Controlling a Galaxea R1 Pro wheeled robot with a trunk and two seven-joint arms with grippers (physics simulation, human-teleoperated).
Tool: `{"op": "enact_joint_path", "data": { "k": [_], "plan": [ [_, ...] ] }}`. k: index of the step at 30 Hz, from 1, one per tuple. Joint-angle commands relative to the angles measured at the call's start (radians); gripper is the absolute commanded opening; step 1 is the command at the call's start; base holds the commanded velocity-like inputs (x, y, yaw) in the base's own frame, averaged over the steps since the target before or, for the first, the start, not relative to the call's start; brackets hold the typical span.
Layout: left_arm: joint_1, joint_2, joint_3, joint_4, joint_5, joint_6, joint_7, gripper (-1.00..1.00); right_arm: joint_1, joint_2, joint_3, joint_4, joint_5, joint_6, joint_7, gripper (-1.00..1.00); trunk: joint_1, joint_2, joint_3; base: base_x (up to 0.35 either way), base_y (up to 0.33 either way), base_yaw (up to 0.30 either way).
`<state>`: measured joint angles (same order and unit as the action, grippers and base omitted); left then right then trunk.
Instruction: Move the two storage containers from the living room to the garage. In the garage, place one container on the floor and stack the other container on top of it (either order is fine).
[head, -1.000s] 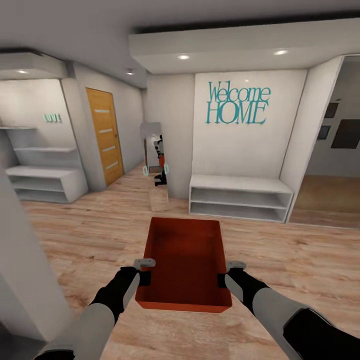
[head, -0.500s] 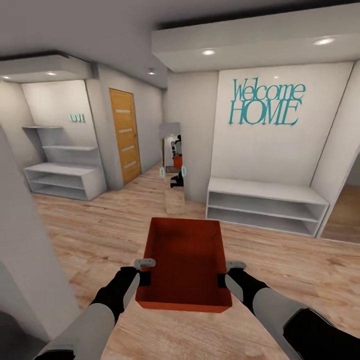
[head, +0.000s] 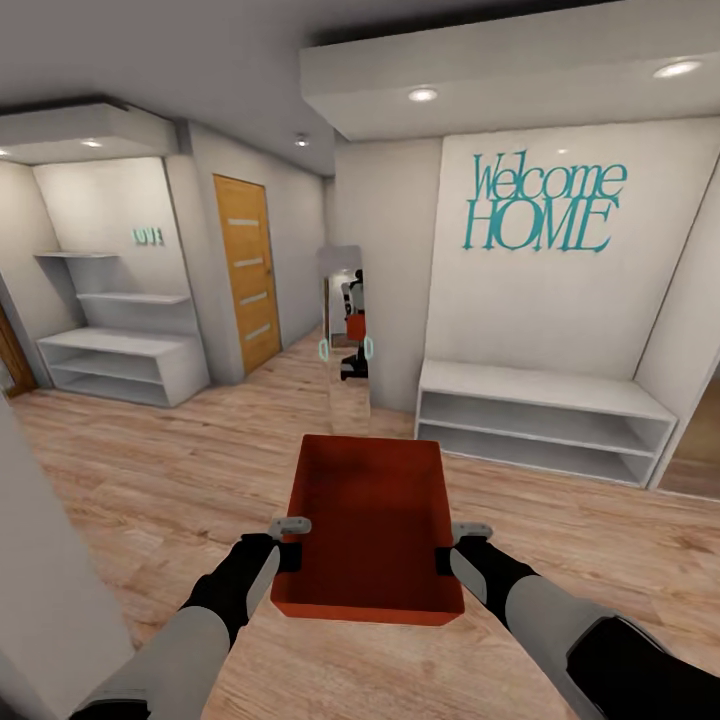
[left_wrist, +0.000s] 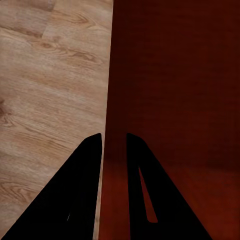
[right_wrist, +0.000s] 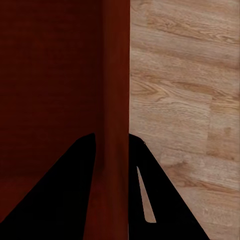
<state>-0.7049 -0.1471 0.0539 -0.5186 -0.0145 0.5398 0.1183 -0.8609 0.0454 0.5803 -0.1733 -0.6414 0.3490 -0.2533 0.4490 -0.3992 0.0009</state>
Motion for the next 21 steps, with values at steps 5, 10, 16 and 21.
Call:
{"op": "enact_joint_path", "data": {
  "k": [5, 10, 16, 21],
  "plan": [
    [-0.001, 0.003, 0.009, -0.001, -0.013, 0.006, 0.006, -1.0, 0.0, -0.001, 0.053, -0.005, -0.034, 0.001, -0.003, -1.0, 0.001, -0.001, 0.0, 0.322, 0.0, 0.0],
    [-0.001, 0.003, 0.009, -0.001, -0.013, 0.006, 0.006, -1.0, 0.0, -0.001, 0.053, -0.005, -0.034, 0.001, -0.003, -1.0, 0.001, -0.001, 0.0, 0.322, 0.0, 0.0],
    [-0.001, 0.003, 0.009, -0.001, -0.013, 0.006, 0.006, -1.0, 0.0, -0.001, 0.053, -0.005, -0.034, 0.001, -0.003, -1.0, 0.001, -0.001, 0.0, 0.322, 0.0, 0.0],
    [-0.001, 0.003, 0.009, -0.001, -0.013, 0.006, 0.006, -1.0, 0.0, -0.001, 0.053, -0.005, -0.034, 0.001, -0.004, -1.0, 0.001, -0.001, 0.0, 0.323, 0.0, 0.0]
  ]
}}
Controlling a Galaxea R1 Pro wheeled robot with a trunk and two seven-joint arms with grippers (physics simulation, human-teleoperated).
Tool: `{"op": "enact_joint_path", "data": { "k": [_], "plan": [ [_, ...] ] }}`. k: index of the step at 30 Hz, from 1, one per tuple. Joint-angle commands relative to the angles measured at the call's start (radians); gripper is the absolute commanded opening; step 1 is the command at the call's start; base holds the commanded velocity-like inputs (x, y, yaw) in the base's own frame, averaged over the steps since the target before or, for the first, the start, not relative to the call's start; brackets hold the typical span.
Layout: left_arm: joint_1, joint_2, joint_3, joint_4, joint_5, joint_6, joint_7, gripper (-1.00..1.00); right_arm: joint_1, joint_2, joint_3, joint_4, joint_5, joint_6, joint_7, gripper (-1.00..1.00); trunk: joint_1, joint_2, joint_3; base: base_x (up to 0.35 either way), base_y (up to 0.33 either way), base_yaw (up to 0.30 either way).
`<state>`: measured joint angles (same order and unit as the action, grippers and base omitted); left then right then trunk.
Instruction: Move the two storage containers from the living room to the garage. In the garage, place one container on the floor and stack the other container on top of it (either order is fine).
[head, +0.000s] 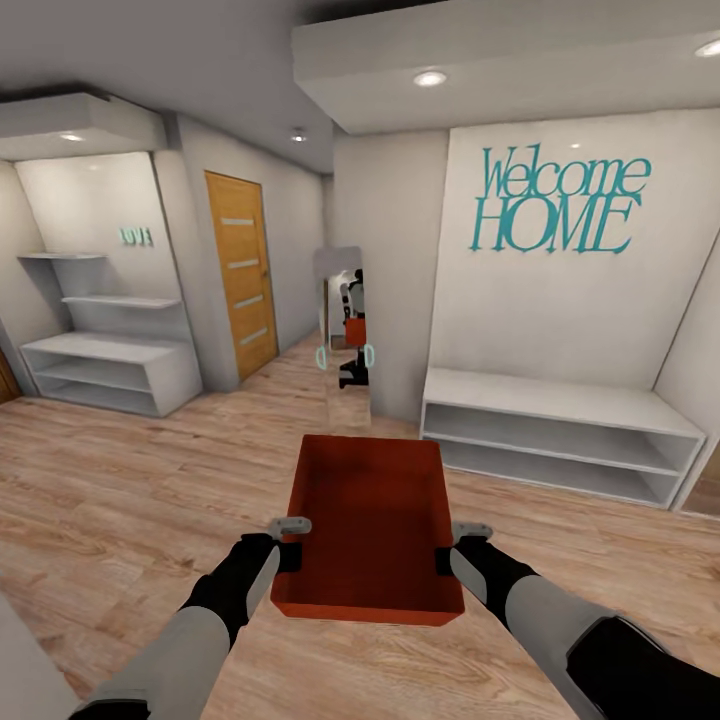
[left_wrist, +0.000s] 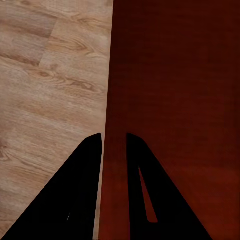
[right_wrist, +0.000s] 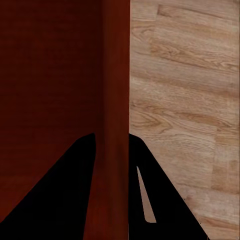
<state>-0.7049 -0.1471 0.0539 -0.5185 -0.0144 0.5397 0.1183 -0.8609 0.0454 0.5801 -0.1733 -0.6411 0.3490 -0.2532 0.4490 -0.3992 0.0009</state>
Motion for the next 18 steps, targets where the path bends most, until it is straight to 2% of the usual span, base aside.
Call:
{"op": "enact_joint_path", "data": {
  "k": [1, 15, 18],
  "plan": [
    [-0.001, 0.003, 0.009, -0.001, -0.013, 0.006, 0.006, -1.0, 0.0, -0.001, 0.053, -0.005, -0.034, 0.001, -0.004, -1.0, 0.001, -0.001, 0.0, 0.322, 0.0, 0.0],
    [-0.001, 0.003, 0.009, -0.002, -0.013, 0.006, 0.006, -1.0, 0.0, -0.001, 0.053, -0.005, -0.034, 0.001, -0.004, -1.0, 0.001, -0.001, 0.0, 0.322, 0.0, 0.002],
    [-0.001, 0.003, 0.009, -0.002, -0.013, 0.006, 0.006, -1.0, 0.0, -0.001, 0.053, -0.005, -0.034, 0.001, -0.004, -1.0, 0.001, -0.001, 0.0, 0.322, 0.0, 0.178]
  ]
}}
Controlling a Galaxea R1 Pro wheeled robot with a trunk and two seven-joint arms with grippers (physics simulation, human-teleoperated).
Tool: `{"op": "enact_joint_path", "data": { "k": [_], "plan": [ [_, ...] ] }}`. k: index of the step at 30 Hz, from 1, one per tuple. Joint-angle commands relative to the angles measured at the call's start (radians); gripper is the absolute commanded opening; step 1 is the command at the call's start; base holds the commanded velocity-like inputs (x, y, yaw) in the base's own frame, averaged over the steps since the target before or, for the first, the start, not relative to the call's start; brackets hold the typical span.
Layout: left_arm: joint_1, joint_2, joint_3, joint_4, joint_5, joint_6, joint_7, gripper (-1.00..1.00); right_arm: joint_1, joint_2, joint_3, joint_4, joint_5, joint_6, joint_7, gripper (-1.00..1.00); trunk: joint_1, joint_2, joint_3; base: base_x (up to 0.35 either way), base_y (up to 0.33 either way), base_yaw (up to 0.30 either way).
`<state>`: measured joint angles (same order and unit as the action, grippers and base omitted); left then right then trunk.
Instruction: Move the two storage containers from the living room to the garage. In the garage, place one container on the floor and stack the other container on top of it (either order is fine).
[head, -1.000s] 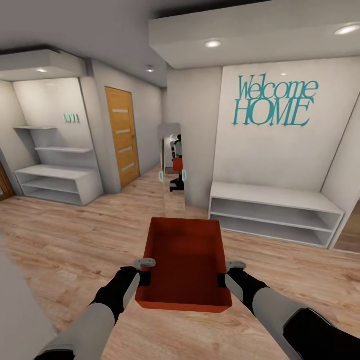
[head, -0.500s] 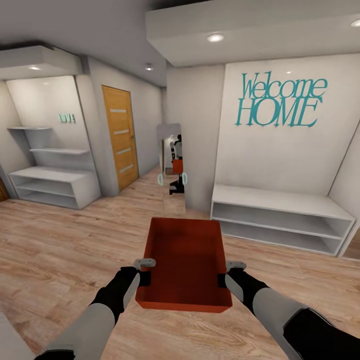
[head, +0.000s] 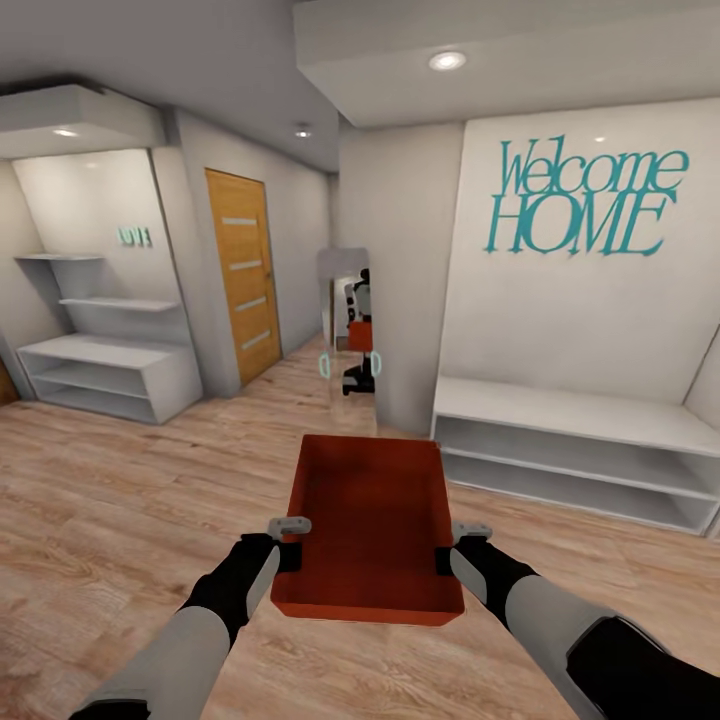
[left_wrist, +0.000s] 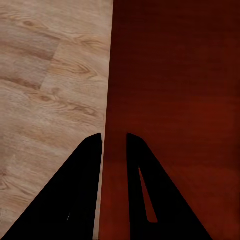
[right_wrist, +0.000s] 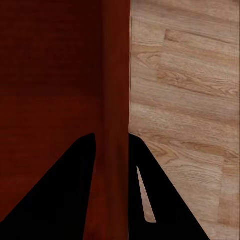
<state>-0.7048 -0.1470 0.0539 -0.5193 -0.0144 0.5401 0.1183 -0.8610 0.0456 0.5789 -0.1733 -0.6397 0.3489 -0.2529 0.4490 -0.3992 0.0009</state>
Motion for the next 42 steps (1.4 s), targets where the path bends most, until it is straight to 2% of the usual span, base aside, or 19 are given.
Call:
{"op": "enact_joint_path", "data": {
  "k": [1, 16, 31, 42],
  "plan": [
    [-0.001, 0.003, 0.009, -0.001, -0.013, 0.006, 0.006, -1.0, 0.0, -0.001, 0.054, -0.005, -0.036, 0.001, -0.004, -1.0, 0.001, -0.001, 0.0, 0.322, 0.0, 0.233],
    [-0.001, 0.003, 0.009, -0.001, -0.013, 0.006, 0.006, -1.0, 0.0, -0.001, 0.054, -0.005, -0.036, 0.001, -0.004, -1.0, 0.001, -0.001, 0.0, 0.322, 0.0, 0.257],
    [-0.001, 0.003, 0.009, -0.001, -0.013, 0.006, 0.006, -1.0, 0.0, -0.001, 0.054, -0.005, -0.035, 0.002, -0.004, -1.0, 0.001, -0.001, 0.0, 0.322, 0.0, 0.02],
    [-0.001, 0.003, 0.009, -0.001, -0.013, 0.006, 0.006, -1.0, 0.0, -0.001, 0.054, -0.005, -0.036, 0.001, -0.004, -1.0, 0.001, -0.001, 0.0, 0.322, 0.0, 0.23]
  ]
}}
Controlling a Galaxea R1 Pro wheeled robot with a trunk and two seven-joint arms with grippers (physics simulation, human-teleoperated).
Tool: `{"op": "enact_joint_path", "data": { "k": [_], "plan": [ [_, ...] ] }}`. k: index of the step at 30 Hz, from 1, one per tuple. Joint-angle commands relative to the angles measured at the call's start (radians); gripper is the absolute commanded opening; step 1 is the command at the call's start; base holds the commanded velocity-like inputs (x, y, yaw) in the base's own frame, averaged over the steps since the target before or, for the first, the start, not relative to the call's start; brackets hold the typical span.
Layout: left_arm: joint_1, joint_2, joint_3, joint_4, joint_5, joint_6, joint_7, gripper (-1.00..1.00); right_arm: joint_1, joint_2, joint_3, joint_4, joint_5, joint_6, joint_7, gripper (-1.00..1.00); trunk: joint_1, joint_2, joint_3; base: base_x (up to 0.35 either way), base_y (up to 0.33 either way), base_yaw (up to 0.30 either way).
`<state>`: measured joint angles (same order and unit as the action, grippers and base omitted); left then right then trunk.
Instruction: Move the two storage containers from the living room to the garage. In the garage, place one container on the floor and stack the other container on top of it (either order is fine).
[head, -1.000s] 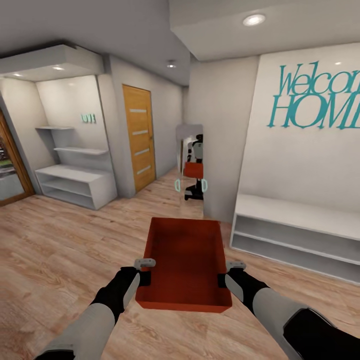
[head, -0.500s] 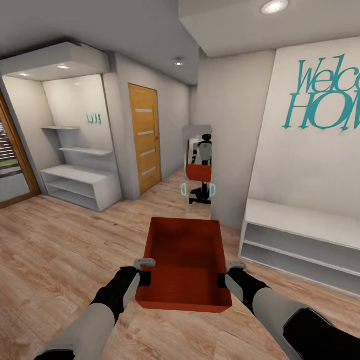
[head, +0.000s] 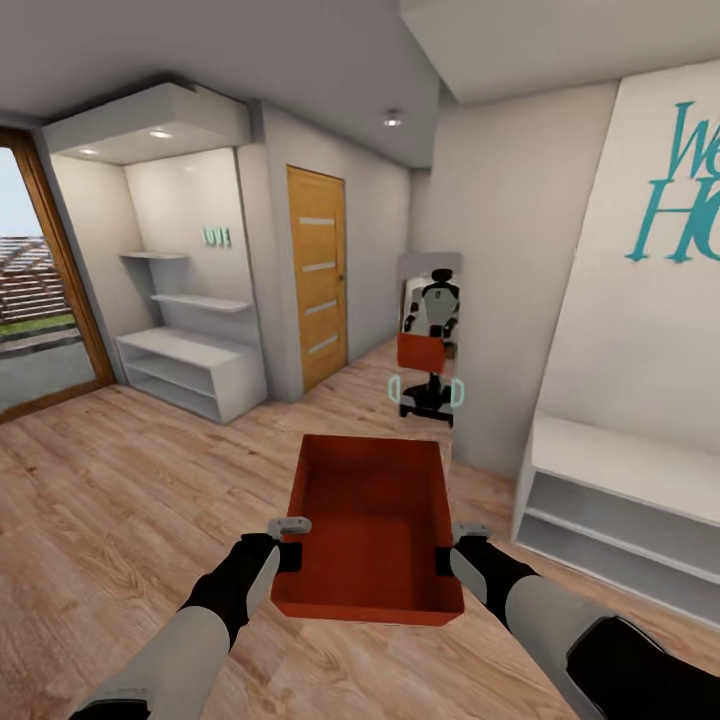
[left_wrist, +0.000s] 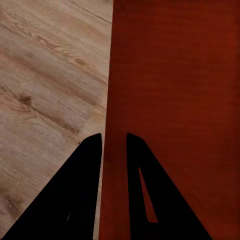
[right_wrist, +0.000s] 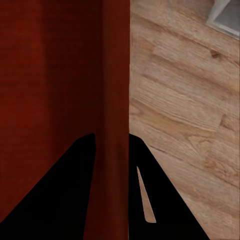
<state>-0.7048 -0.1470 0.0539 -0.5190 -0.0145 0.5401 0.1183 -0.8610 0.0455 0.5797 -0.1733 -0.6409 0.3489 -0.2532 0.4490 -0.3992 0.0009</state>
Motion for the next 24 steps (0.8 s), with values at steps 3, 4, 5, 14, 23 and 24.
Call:
{"op": "enact_joint_path", "data": {
  "k": [3, 4, 5, 14, 23, 24],
  "plan": [
    [-0.001, 0.003, 0.009, -0.001, -0.013, 0.006, 0.006, -1.0, 0.0, -0.001, 0.053, -0.005, -0.034, 0.001, -0.004, -1.0, 0.001, -0.001, 0.0, 0.322, 0.0, 0.267],
    [-0.001, 0.003, 0.009, -0.001, -0.013, 0.006, 0.006, -1.0, 0.0, -0.001, 0.053, -0.005, -0.035, 0.001, -0.003, -1.0, 0.001, -0.001, 0.0, 0.322, 0.0, 0.268],
    [-0.001, 0.003, 0.009, -0.001, -0.013, 0.006, 0.006, -1.0, 0.0, -0.001, 0.054, -0.005, -0.035, 0.001, -0.003, -1.0, 0.001, -0.001, 0.0, 0.322, 0.0, 0.268],
    [-0.001, 0.003, 0.009, -0.001, -0.013, 0.006, 0.006, -1.0, 0.0, -0.001, 0.054, -0.005, -0.034, 0.001, -0.003, -1.0, 0.001, -0.001, 0.0, 0.322, 0.0, 0.268],
    [-0.001, 0.003, 0.009, -0.001, -0.013, 0.006, 0.006, -1.0, 0.0, -0.001, 0.054, -0.005, -0.034, 0.001, -0.004, -1.0, 0.001, -0.001, 0.0, 0.322, 0.0, 0.268],
    [-0.001, 0.003, 0.009, -0.001, -0.013, 0.006, 0.006, -1.0, 0.0, -0.001, 0.053, -0.005, -0.034, 0.001, -0.003, -1.0, 0.001, -0.001, 0.0, 0.322, 0.0, 0.208]
  ]
}}
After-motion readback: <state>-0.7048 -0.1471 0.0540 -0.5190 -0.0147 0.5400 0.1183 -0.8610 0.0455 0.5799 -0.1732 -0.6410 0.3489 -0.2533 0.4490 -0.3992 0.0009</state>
